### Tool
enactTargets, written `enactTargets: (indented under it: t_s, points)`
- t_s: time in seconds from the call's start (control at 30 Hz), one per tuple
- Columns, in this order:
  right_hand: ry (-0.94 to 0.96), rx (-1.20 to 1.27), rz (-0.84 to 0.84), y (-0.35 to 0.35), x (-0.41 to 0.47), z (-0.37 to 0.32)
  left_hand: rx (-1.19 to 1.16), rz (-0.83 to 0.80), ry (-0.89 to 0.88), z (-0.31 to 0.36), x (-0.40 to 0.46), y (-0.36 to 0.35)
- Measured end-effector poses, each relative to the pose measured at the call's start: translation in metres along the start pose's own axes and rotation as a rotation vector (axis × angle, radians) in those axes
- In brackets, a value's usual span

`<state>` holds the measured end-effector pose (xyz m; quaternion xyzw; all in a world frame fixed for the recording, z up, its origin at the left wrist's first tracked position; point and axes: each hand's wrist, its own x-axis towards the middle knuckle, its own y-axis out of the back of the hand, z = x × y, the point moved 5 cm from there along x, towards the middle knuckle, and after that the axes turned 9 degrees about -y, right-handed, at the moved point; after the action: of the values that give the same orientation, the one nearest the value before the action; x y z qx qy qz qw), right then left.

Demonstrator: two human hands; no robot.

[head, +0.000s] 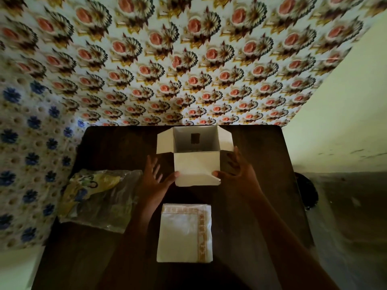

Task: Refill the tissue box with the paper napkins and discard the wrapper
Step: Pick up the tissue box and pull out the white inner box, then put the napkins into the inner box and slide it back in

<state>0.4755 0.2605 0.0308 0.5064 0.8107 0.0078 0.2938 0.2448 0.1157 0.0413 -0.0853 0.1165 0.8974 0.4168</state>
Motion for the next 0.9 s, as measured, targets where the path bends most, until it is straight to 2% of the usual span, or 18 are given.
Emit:
enactTargets:
  t_s: [0.13, 0.23, 0.3, 0.43, 0.53, 0.63, 0.77, 0.9]
  points:
    - [-0.07, 0.023, 0.003, 0.003, -0.024, 0.016, 0.319, 0.081, 0.027, -0.023, -0.033, 0.022]
    - [-0.146, -0.141, -0.046, -0.007, -0.04, 0.043, 0.537, 0.027, 0.212, -0.082, -0.052, 0.039]
    - [-0.188, -0.196, -0.091, -0.017, -0.051, 0.062, 0.583, -0.019, 0.351, -0.121, -0.065, 0.044]
    - [-0.332, -0.237, -0.207, -0.043, -0.064, 0.093, 0.508, -0.042, 0.468, -0.135, -0.099, 0.035]
    - [-0.461, -0.32, -0.328, -0.064, -0.074, 0.111, 0.361, 0.015, 0.53, -0.16, -0.107, 0.032]
    - [-0.42, -0.301, -0.374, -0.08, -0.083, 0.119, 0.305, 0.064, 0.562, -0.162, -0.112, 0.03]
    - [-0.377, -0.332, -0.31, -0.083, -0.085, 0.123, 0.297, 0.03, 0.578, -0.145, -0.118, 0.022]
    - [-0.375, -0.302, -0.323, -0.082, -0.084, 0.127, 0.277, 0.017, 0.562, -0.147, -0.118, 0.014]
